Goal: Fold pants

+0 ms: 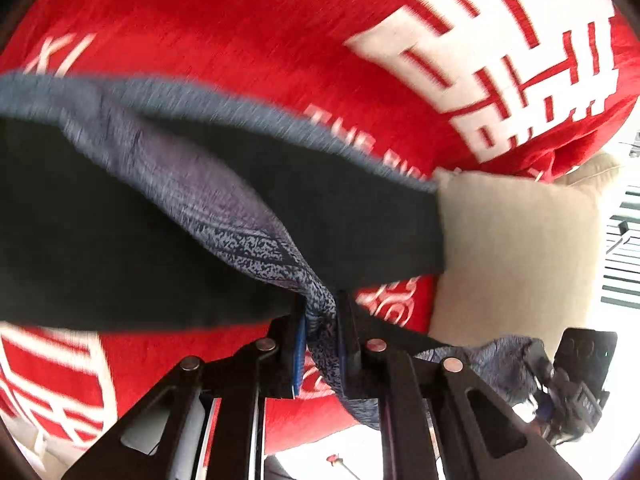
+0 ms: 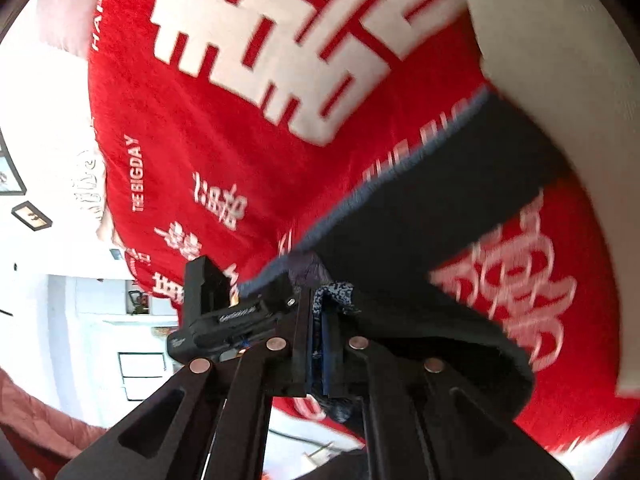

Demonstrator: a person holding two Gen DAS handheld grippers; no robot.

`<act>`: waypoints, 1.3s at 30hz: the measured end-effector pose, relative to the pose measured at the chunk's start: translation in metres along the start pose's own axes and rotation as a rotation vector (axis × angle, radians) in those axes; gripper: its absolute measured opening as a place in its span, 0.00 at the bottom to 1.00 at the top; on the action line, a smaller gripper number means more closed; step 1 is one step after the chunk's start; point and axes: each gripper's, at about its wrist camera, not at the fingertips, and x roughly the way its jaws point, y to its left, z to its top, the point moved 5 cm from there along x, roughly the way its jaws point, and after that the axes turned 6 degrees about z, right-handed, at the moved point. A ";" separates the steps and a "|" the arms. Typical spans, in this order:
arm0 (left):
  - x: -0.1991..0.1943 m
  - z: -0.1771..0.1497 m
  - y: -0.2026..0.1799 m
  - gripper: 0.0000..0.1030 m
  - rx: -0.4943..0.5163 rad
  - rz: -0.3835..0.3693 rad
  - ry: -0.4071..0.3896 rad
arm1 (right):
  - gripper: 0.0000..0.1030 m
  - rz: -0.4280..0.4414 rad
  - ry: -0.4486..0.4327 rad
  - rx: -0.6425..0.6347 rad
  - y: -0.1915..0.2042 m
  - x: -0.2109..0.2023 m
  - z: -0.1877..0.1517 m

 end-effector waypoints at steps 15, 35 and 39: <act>0.053 0.101 -0.021 0.14 0.077 0.146 -0.092 | 0.04 -0.331 0.051 -0.065 -0.086 0.073 0.128; 0.083 0.038 -0.004 0.14 0.345 0.538 -0.087 | 0.31 -0.578 0.077 -0.153 -0.085 0.070 0.077; 0.089 0.049 -0.006 0.14 0.341 0.546 -0.131 | 0.31 -0.685 0.105 -0.201 -0.117 0.092 0.089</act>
